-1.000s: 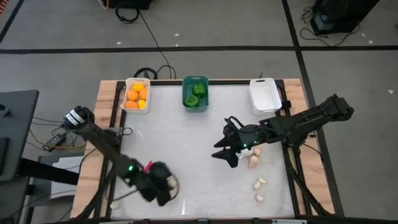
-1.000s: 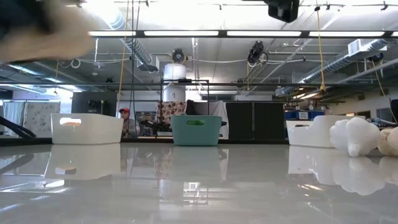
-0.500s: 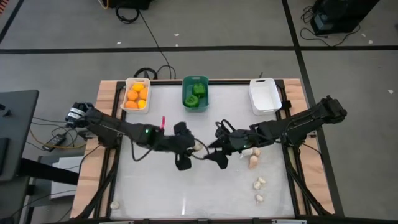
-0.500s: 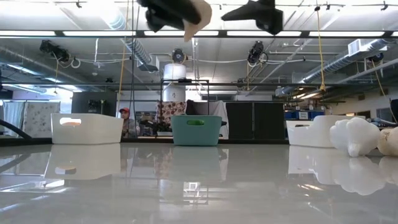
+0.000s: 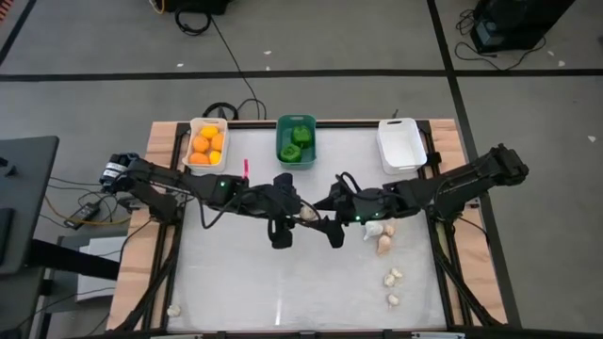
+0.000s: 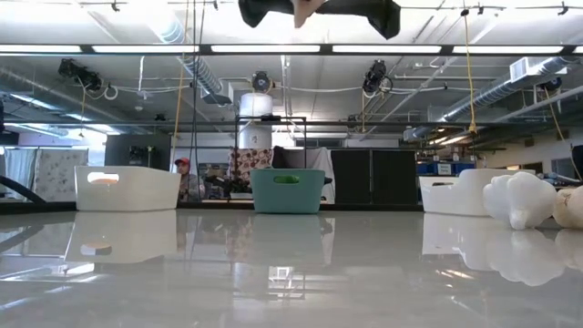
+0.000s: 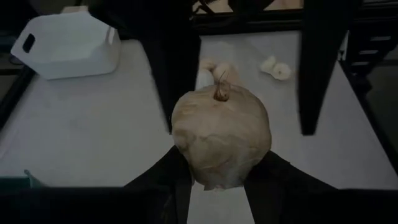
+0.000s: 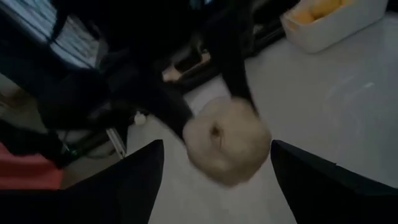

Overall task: Sort produce into baskets
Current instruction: Put the bottom left white garlic into the right white bin

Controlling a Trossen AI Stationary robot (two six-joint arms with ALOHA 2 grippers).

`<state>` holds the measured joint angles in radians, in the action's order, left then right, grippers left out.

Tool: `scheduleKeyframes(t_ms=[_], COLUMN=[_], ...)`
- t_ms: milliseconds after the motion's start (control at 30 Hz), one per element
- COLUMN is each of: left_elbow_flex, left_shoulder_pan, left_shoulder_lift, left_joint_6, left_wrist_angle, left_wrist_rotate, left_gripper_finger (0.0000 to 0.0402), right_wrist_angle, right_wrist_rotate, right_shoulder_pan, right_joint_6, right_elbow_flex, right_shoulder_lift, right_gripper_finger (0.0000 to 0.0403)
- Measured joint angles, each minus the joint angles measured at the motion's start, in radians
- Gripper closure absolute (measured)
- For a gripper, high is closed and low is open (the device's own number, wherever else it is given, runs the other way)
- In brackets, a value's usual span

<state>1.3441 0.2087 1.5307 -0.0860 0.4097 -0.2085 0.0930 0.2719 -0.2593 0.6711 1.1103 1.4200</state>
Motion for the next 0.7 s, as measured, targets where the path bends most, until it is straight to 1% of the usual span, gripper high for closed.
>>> scheduleKeyframes(t_ms=[100,200,367,500,600,700], left_elbow_flex=[0.000,0.000,0.000,0.000,-0.001,-0.001], left_shoulder_pan=[0.001,0.001,0.001,0.001,0.002,0.002], left_shoulder_lift=[0.000,0.000,0.001,0.001,0.001,0.001], left_joint_6=[0.001,0.004,0.004,0.004,0.001,-0.036], left_wrist_angle=[0.002,0.001,0.004,-0.001,-0.004,-0.006], left_wrist_rotate=[0.001,-0.005,-0.035,-0.069,-0.089,-0.096], left_gripper_finger=[0.0275,0.0275,0.0275,0.0275,0.0275,0.0272], right_wrist_angle=[-0.043,-0.038,-0.003,-0.003,-0.003,-0.002], right_wrist_rotate=[0.000,-0.003,-0.102,-0.118,-0.152,-0.160], right_shoulder_pan=[0.014,0.030,0.059,0.073,0.089,0.095], right_joint_6=[0.039,0.082,0.145,0.162,0.182,0.190], right_elbow_flex=[0.000,0.000,0.001,0.001,0.001,0.001], right_shoulder_lift=[0.000,0.000,0.000,0.000,0.000,0.000], right_gripper_finger=[0.0117,0.0140,0.0180,0.0188,0.0193,0.0211])
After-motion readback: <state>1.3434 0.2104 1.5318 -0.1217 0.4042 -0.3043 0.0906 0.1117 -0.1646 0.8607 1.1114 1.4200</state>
